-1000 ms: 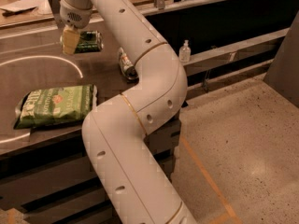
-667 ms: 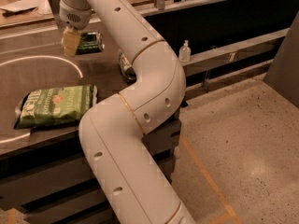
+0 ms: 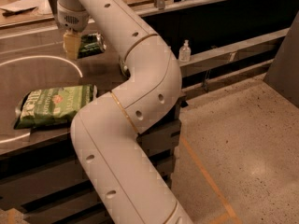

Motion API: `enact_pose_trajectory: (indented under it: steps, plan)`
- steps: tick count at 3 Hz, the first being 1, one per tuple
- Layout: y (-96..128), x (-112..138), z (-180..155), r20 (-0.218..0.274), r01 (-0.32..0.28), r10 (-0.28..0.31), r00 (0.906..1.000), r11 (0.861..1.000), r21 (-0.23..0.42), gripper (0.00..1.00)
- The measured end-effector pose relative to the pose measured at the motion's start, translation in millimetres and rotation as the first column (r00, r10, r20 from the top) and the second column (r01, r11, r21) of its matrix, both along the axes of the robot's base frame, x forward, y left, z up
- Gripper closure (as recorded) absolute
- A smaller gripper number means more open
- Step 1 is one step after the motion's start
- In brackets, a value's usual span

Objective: Place green can upright

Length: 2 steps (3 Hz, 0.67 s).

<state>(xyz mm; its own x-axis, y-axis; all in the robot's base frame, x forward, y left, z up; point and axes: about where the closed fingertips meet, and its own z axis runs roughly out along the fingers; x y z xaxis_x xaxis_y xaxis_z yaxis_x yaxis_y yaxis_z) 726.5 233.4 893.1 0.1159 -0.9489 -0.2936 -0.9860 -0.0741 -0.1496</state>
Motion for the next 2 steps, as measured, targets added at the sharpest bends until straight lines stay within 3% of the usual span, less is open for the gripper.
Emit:
enact_pose_trajectory:
  steps: [1,2]
  plan:
    - [-1.1,-1.9,-2.6,-0.003,-0.003,0.003,1.0,0.999,-0.032,1.0]
    - [-6.9,1.4,-5.1,0.033,0.021,-0.016,0.9993,0.99,-0.139,1.0]
